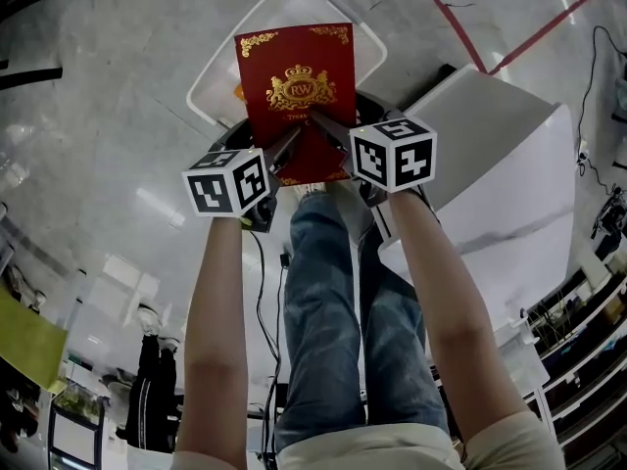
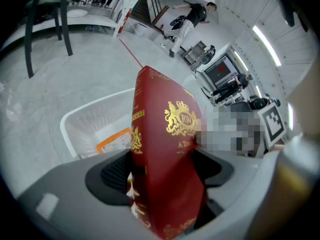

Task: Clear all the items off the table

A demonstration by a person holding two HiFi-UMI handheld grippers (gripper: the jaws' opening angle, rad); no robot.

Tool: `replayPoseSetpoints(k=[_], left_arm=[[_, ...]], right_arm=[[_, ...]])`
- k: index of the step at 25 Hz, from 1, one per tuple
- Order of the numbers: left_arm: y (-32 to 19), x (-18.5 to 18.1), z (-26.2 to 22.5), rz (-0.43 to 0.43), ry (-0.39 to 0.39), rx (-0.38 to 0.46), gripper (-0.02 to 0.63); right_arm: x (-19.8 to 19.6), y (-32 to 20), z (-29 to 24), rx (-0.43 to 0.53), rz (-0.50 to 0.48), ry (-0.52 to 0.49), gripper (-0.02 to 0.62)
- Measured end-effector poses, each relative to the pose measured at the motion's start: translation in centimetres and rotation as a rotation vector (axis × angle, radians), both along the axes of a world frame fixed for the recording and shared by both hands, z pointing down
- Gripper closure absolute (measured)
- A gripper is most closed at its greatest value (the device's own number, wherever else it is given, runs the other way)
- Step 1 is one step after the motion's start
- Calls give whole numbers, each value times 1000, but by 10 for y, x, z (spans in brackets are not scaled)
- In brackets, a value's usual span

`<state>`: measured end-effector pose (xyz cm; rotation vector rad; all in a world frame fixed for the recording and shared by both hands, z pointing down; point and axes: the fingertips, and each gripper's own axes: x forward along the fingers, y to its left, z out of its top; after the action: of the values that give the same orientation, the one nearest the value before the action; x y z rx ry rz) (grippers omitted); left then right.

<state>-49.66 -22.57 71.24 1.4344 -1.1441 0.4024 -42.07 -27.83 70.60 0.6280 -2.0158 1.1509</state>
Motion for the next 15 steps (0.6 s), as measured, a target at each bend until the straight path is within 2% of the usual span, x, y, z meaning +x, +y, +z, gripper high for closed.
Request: replayPoseSetpoints(k=[15], left_arm=[[1,1,29,-55,4,-35,215]], right_arm=[[6,2,31,-26,51,52,290]])
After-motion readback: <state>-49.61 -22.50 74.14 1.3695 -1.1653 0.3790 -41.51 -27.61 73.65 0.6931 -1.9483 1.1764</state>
